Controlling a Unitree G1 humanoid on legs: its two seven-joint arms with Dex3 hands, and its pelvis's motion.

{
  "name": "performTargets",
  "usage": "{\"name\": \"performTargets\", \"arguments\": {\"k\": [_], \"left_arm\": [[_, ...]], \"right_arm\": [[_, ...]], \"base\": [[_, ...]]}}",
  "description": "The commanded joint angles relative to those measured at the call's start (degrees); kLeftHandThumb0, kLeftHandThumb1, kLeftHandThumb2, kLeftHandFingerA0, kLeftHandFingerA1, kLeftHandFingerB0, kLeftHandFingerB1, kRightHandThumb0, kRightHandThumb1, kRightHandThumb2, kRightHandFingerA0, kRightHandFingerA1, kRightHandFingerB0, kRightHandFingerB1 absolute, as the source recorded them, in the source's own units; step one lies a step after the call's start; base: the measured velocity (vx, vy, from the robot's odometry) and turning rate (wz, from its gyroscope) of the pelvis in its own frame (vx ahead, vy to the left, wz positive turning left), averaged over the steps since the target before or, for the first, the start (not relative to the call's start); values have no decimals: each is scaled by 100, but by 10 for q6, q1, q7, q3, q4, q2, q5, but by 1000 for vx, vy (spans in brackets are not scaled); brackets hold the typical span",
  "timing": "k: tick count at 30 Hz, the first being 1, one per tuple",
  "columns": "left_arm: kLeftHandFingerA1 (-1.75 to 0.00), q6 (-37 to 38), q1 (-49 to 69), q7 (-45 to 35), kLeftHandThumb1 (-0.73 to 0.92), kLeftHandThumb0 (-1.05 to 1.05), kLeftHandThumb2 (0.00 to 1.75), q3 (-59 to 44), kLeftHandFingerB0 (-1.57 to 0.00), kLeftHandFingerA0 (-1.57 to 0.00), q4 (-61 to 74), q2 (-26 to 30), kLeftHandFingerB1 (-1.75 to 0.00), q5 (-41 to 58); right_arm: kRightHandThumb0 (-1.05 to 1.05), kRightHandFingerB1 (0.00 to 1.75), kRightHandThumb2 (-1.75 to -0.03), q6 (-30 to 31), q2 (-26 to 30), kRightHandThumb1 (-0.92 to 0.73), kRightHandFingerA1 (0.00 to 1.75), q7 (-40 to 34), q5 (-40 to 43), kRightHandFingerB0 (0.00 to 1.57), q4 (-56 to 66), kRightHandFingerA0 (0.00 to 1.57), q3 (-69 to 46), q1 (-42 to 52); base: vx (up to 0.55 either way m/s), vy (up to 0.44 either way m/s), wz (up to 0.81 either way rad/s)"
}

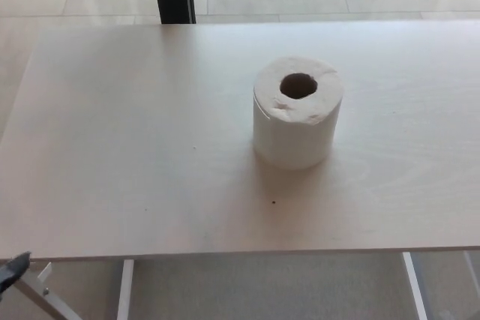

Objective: A toilet paper roll is kept in the middle of the desk infront of the robot. The robot places its left hand on the top of the toilet paper roll to hold it still and uses its right hand to tear off a piece of toilet paper from it and hands the paper to a person

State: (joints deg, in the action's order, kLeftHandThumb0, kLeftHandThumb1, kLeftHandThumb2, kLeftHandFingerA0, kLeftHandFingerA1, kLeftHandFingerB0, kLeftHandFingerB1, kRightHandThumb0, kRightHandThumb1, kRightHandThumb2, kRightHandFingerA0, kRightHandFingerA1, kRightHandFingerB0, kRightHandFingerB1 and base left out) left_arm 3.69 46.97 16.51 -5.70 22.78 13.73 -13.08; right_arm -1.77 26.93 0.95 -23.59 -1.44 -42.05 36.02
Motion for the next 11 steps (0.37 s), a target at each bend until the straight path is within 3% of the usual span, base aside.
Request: {"name": "performTargets", "arguments": {"k": [1, 2, 3, 4, 5, 6, 7, 8, 9, 10, 11], "left_arm": [[-49, 124, -144, -75, 68, -10, 61, -337, -33, -16, -710, 99, -36, 285], [-53, 99, -131, -69, 70, -9, 63, -343, -33, -15, -685, 88, -38, 291], [-57, 89, -126, -63, 50, -10, 97, -344, -23, -13, -675, 83, -55, 289], [-57, 78, -120, -66, 51, -12, 98, -352, -22, -12, -656, 77, -55, 297], [-60, 60, -115, -53, 52, -15, 98, -356, -23, -16, -622, 69, -56, 298], [-60, 60, -117, -53, 52, -15, 98, -357, -23, -16, -622, 68, -56, 297], [-73, 51, -119, -51, 74, -16, 61, -360, -31, -25, -613, 69, -46, 298], [-71, 20, -122, -52, 77, -22, 62, -367, -28, -24, -586, 69, -47, 303], [-71, 14, -123, -55, 77, -22, 62, -369, -28, -24, -583, 69, -47, 305], [-63, -41, -150, -90, 56, -22, 101, -385, -17, -19, -604, 89, -56, 329], [-58, -59, -176, -110, 79, -22, 65, -395, -19, -6, -649, 103, -48, 341]], "right_arm": [[-36, 75, -59, 161, -113, -69, 131, -9, 293, 48, -72, 50, -266, 24], [-39, 61, -61, 156, -99, -66, 136, -16, 279, 50, -106, 70, -257, 14], [-39, 61, -60, 100, -44, -64, 128, -37, 263, 52, -250, 72, -244, -22], [-38, 61, -61, 58, -2, -63, 139, -46, 269, 54, -363, 70, -240, -62], [-40, 71, -59, 30, 25, -63, 137, -49, 267, 59, -439, 77, -230, -90], [-40, 71, -59, 25, 30, -63, 137, -49, 267, 59, -449, 77, -229, -94], [-42, 65, -61, 27, 39, -70, 83, -39, 262, 51, -465, 48, -219, -104], [-42, 76, -60, 56, 45, -69, 72, -27, 254, 56, -450, 50, -205, -121], [-42, 76, -60, 66, 42, -69, 72, -28, 255, 56, -436, 50, -205, -123], [-45, 61, -61, 189, 15, -72, 91, -3, 253, 58, -295, 55, -204, -114], [-38, 66, -99, 214, 24, -57, 87, 13, 264, 46, -302, 65, -209, -126]], "base": [[0, 0, 0], [0, 0, 0], [0, 0, 0], [0, 0, 0], [0, 0, 0], [0, 0, 0], [0, 0, 0], [0, 0, 0], [0, 0, 0], [0, 0, 0], [0, 0, 0]]}}
